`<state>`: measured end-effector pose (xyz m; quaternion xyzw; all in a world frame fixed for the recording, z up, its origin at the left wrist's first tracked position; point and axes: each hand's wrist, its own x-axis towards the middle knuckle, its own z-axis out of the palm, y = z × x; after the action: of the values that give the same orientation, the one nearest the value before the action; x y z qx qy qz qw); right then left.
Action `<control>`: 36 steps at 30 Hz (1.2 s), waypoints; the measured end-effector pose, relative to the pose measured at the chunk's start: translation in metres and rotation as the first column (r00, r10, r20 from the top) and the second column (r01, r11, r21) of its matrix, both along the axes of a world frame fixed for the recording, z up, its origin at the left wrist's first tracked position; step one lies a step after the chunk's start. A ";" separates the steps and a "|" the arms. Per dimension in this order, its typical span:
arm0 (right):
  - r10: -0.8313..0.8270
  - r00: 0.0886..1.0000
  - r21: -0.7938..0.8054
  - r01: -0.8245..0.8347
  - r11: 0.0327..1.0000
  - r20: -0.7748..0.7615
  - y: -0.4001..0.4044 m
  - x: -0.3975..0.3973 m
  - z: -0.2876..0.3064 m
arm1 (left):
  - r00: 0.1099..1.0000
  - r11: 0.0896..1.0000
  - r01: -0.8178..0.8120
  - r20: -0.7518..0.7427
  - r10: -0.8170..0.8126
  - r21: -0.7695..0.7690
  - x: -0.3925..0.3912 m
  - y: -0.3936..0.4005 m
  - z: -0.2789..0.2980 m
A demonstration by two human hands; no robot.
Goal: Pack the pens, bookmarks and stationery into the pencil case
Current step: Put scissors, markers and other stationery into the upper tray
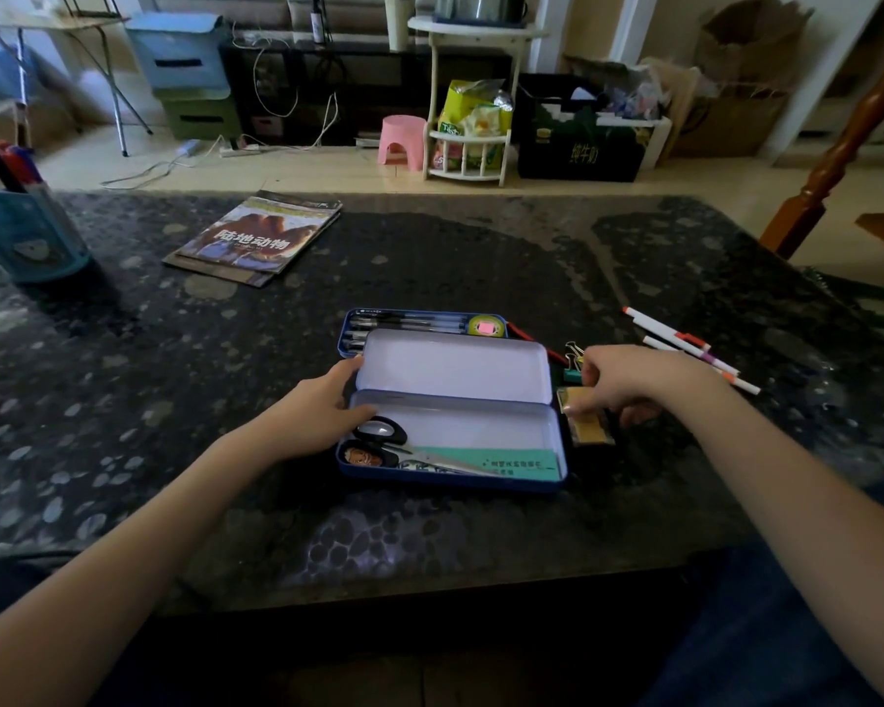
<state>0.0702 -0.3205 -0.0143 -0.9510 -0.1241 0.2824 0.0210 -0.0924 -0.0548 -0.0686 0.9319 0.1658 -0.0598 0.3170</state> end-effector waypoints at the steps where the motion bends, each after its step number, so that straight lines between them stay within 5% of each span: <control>1: 0.005 1.000 -0.024 -0.004 1.000 0.012 0.003 -0.003 -0.001 | 1.000 1.000 0.004 0.000 -0.004 -0.001 -0.001 0.000 0.000; 10: 0.015 0.996 -0.032 -0.012 0.999 0.084 0.015 -0.009 -0.009 | 1.000 1.000 -0.013 -0.013 0.013 -0.020 -0.002 -0.001 0.002; 14: -0.026 0.989 0.225 -0.007 0.974 0.145 0.011 -0.003 0.003 | 0.999 0.999 -0.025 -0.023 0.024 -0.028 -0.002 -0.001 0.003; 18: -0.006 1.000 0.408 0.016 0.913 -0.026 0.021 -0.016 0.011 | 1.000 1.000 -0.013 -0.021 0.013 -0.019 -0.003 -0.004 0.005; 22: 0.115 0.987 0.242 -0.086 0.966 -0.109 0.032 -0.037 0.004 | 1.000 1.000 -0.010 -0.015 0.010 -0.019 -0.004 -0.004 0.005; 26: 0.275 0.960 0.036 -0.277 0.960 0.043 0.037 -0.048 -0.006 | 1.000 1.000 -0.006 -0.020 0.006 -0.012 -0.003 -0.004 0.005; 31: 0.355 0.919 -0.171 -0.327 0.929 0.171 0.041 -0.055 -0.007 | 0.999 1.000 -0.006 -0.032 0.006 -0.013 -0.003 -0.004 0.005; 36: 0.423 0.857 -0.149 -0.396 0.906 0.295 0.039 -0.059 -0.005 | 0.999 1.000 -0.012 -0.040 0.012 -0.013 -0.002 -0.004 0.005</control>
<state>0.0116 -0.2811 -0.0194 -0.9358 -0.3134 0.1272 -0.0993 -0.0944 -0.0590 -0.0638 0.9274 0.1772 -0.0775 0.3202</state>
